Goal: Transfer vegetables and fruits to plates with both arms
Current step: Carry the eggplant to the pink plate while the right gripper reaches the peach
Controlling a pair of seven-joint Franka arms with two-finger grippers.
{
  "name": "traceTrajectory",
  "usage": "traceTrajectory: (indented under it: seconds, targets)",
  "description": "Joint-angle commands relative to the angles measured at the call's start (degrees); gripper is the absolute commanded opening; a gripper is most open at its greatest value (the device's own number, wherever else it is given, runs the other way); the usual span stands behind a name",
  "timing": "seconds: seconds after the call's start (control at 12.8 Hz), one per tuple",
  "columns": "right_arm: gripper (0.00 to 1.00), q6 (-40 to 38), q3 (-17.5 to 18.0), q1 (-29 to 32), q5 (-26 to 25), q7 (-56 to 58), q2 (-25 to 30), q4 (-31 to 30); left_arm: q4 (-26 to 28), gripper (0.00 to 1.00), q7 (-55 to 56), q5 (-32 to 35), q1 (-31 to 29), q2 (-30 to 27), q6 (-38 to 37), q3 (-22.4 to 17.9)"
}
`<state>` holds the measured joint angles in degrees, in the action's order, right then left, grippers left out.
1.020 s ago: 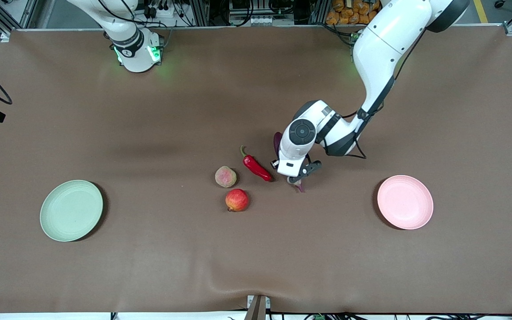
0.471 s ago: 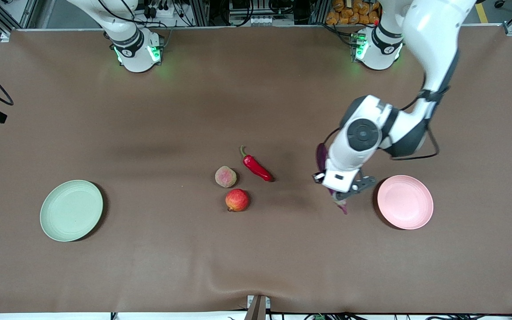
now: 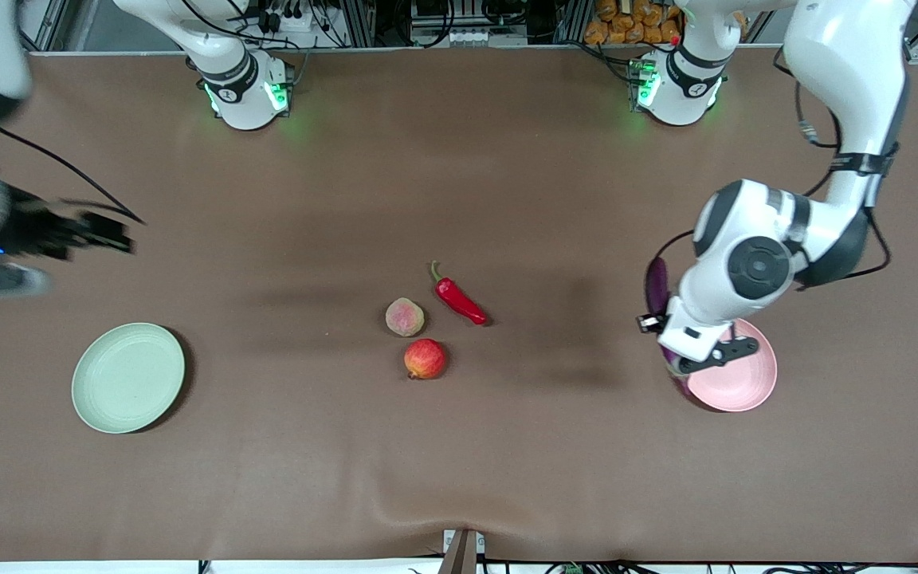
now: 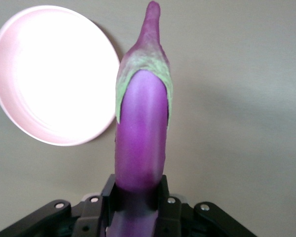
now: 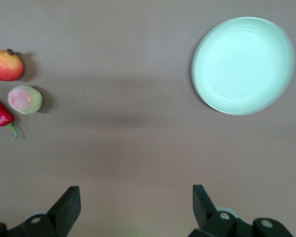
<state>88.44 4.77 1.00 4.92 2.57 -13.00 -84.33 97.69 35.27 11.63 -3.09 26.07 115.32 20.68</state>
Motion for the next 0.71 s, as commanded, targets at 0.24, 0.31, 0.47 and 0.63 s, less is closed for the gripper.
traceTrajectory:
  seconds: [0.24, 0.31, 0.47, 0.63]
  targets:
    - [1.00, 13.83, -0.38, -7.49, 8.76, -9.82, -12.55, 1.36, 4.00, 0.00, -17.14, 1.03, -10.25, -2.86, -0.63, 0.67]
    - [1.00, 16.82, -0.38, -10.20, 10.62, -14.22, -15.09, 1.36, 4.00, 0.00, -20.30, 1.03, -11.84, -3.04, -0.62, 0.76]
    - [1.00, 22.45, -0.47, -16.26, 10.21, -25.18, -18.97, 0.92, 4.79, 0.00, -24.27, 0.94, -13.95, -2.69, -0.01, 0.76]
    - [1.00, 25.45, -0.55, -20.15, 10.02, -33.39, -21.18, 0.57, 8.03, 0.00, -26.12, 1.11, -14.49, -2.95, 4.63, 0.59]
